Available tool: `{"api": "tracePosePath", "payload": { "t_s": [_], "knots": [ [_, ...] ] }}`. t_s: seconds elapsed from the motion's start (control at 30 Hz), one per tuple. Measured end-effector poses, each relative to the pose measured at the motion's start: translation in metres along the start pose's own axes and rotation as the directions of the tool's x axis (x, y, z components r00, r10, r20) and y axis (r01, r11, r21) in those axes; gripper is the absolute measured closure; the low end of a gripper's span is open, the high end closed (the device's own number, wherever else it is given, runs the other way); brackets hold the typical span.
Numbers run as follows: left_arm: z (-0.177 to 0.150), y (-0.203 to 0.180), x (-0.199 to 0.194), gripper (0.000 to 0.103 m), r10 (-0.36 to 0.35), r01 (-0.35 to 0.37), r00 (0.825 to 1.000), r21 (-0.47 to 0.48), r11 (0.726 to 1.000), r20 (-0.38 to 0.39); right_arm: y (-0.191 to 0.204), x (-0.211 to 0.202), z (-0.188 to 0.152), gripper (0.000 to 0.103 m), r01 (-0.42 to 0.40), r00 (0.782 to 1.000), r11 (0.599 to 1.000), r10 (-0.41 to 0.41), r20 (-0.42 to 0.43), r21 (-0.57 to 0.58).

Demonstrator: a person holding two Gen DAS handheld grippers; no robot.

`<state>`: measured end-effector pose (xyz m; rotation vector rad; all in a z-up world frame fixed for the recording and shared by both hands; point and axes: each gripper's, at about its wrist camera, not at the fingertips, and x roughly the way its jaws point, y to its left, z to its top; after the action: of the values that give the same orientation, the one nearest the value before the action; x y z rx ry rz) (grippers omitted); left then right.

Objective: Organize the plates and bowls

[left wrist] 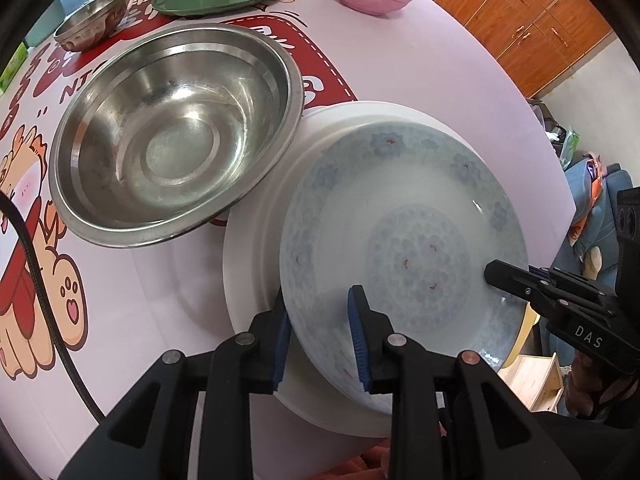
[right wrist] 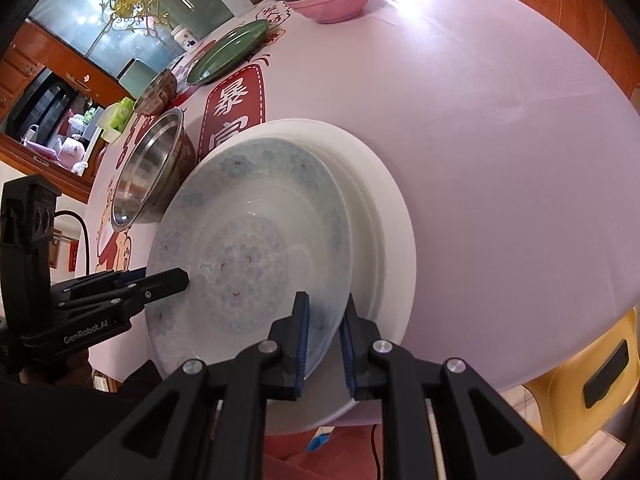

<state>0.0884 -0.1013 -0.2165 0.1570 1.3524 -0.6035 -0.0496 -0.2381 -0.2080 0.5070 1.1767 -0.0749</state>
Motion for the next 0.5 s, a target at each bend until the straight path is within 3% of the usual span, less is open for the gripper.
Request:
{"api": "tracePosePath", "payload": {
  "t_s": [0.3,0.5],
  "knots": [
    [-0.001,-0.002,-0.001,0.071,0.003,-0.003,1.0,0.007,1.0,0.0,0.006,0.0,0.0,0.086,0.05,0.999,0.998,-0.051,-0.002,-0.034],
    [-0.005,-0.001,-0.016,0.068,0.007,-0.007,0.999,0.005,1.0,0.053,0.005,-0.004,-0.002,0.084,0.057,0.998,0.998,-0.057,0.005,-0.034]
  ]
}}
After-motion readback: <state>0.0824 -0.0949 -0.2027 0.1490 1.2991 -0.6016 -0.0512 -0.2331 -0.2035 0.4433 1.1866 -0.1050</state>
